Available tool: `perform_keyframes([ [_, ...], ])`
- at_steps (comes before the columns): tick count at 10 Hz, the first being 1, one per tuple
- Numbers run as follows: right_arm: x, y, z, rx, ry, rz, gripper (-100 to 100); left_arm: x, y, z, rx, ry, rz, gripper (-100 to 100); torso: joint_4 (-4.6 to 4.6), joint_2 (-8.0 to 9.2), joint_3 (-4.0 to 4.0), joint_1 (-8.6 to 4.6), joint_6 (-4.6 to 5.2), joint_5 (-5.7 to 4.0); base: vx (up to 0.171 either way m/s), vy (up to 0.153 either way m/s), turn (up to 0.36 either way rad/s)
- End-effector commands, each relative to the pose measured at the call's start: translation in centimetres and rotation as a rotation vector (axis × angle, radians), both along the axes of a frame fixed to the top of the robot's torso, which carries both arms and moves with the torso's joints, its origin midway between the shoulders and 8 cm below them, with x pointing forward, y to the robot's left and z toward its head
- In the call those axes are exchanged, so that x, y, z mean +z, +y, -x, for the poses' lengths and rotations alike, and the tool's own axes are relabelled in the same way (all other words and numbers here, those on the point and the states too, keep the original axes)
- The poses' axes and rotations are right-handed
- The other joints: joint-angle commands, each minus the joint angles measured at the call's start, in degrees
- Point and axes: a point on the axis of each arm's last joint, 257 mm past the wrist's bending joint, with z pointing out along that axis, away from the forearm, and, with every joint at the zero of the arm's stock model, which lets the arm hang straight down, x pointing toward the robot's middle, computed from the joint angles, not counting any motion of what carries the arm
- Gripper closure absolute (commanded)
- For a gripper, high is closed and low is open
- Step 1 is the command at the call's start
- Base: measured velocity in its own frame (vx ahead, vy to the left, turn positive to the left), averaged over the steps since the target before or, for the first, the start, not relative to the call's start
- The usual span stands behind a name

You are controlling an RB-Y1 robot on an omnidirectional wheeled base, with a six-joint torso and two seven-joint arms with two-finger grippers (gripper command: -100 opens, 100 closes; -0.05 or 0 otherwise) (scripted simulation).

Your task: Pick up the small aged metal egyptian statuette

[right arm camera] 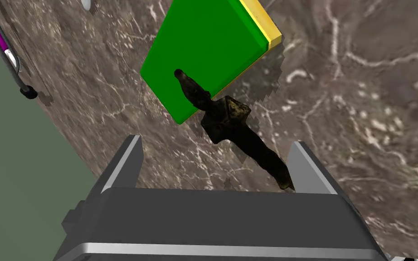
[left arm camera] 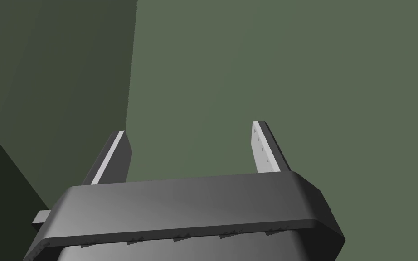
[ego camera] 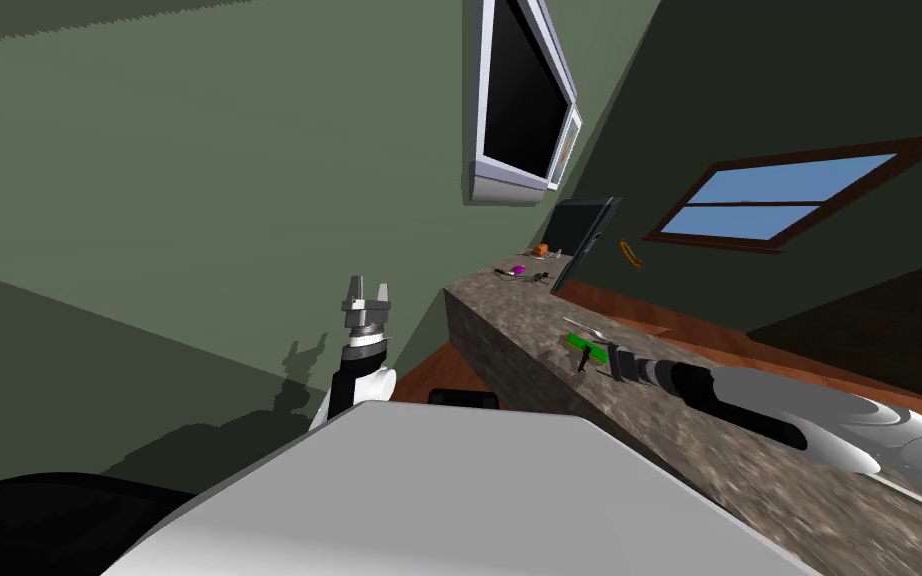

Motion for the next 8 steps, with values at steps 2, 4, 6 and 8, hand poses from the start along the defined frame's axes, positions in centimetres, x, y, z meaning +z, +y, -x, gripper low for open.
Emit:
perform_keyframes([
  [2,-0.9,-3.0,3.2,0.046,0.1,0.105,-100,0.0,0.0,0.0,0.0,0.0,0.0,0,-0.01,-0.06,-0.04,0.02,0.01,0.0,0.078,0.061,0.146],
  [4,-1.3,-4.9,5.7,0.072,0.17,0.164,-100,0.0,0.0,0.0,0.0,0.0,0.0,0,-0.04,-0.17,-0.1,0.15,0.01,0.03,0.1,0.075,0.147],
  [6,-1.8,-6.0,7.8,0.085,0.224,0.192,-100,0.0,0.0,0.0,0.0,0.0,0.0,0,-0.03,-0.1,-0.06,0.04,0.03,0.01,0.068,0.04,0.085],
  [8,-2.5,-6.1,8.5,0.085,0.234,0.192,-100,0.0,0.0,0.0,0.0,0.0,0.0,0,0.01,0.04,0.02,-0.01,0.05,-0.02,0.03,0.027,0.052],
])
